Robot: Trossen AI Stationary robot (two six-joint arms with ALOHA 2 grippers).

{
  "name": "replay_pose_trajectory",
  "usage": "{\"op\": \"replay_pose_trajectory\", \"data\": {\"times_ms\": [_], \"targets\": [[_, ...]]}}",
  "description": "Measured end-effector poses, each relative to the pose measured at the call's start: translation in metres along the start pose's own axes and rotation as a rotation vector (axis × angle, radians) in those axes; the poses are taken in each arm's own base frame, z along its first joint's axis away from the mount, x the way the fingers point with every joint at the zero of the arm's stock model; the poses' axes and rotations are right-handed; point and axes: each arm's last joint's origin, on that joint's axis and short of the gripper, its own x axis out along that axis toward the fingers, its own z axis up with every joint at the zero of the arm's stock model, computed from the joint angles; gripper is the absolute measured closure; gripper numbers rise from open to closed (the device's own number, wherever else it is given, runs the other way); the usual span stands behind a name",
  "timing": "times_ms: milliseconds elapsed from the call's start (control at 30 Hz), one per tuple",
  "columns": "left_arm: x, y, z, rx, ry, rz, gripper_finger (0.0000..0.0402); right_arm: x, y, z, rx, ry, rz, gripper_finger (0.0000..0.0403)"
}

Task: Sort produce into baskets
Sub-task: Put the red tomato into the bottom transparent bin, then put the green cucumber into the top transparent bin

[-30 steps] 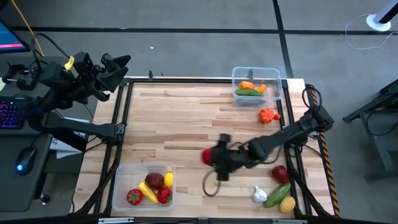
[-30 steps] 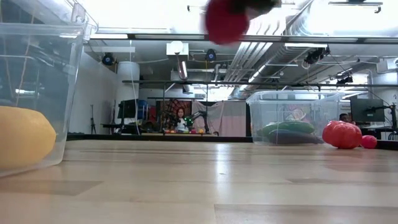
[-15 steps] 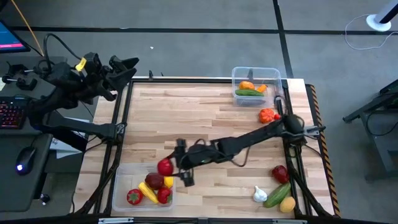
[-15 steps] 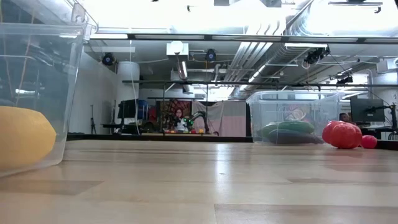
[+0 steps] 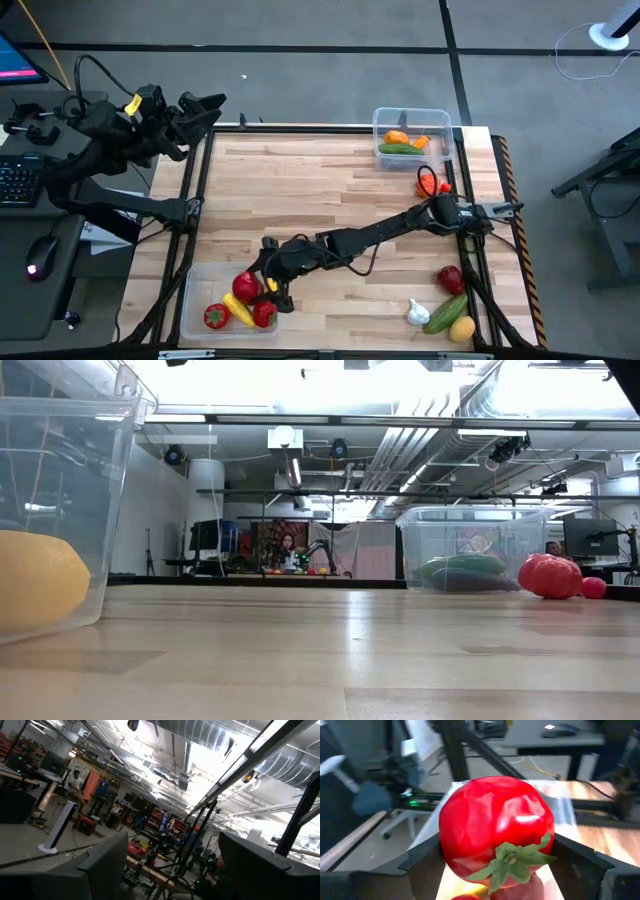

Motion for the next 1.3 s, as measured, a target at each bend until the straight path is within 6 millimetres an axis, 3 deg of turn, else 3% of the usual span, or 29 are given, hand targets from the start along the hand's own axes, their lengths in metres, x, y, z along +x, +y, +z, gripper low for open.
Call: {"op": "replay_pose_trajectory", "data": {"times_ms": [267, 467, 633, 833, 1000, 1100, 1167, 1300], "targets": [[0.000, 0.000, 0.000, 0.000, -0.004, -0.002, 0.0101, 0.000, 0.004, -0.001, -0.021, 0.031, 0.150, 0.0085], [0.000, -0.001, 0.003, -0.006, -0.028, -0.011, 0.0101, 0.000, 0.003, -0.002, -0.058, 0.039, 0.148, 0.0012], [0.000, -0.001, 0.003, -0.005, -0.028, -0.008, 0.0101, -0.005, -0.006, 0.002, -0.106, 0.046, 0.131, 0.0031], [0.000, -0.001, 0.003, -0.004, -0.029, -0.005, 0.0101, -0.050, -0.030, 0.036, -0.272, 0.114, 0.078, 0.0040], [0.002, 0.000, 0.001, 0.037, -0.031, 0.016, 0.0101, -0.094, -0.066, 0.042, -0.234, 0.341, 0.014, 0.0040], [0.005, 0.000, -0.001, 0.053, -0.023, 0.024, 0.0101, -0.120, -0.086, 0.029, -0.151, 0.550, -0.013, 0.0040], [0.008, 0.001, -0.004, 0.057, -0.013, 0.028, 0.0101, -0.133, -0.093, 0.009, -0.091, 0.697, 0.013, 0.0041], [0.012, 0.001, -0.009, 0.087, 0.011, 0.038, 0.0101, -0.161, -0.089, -0.038, 0.029, 0.837, 0.082, 0.0040]]}}
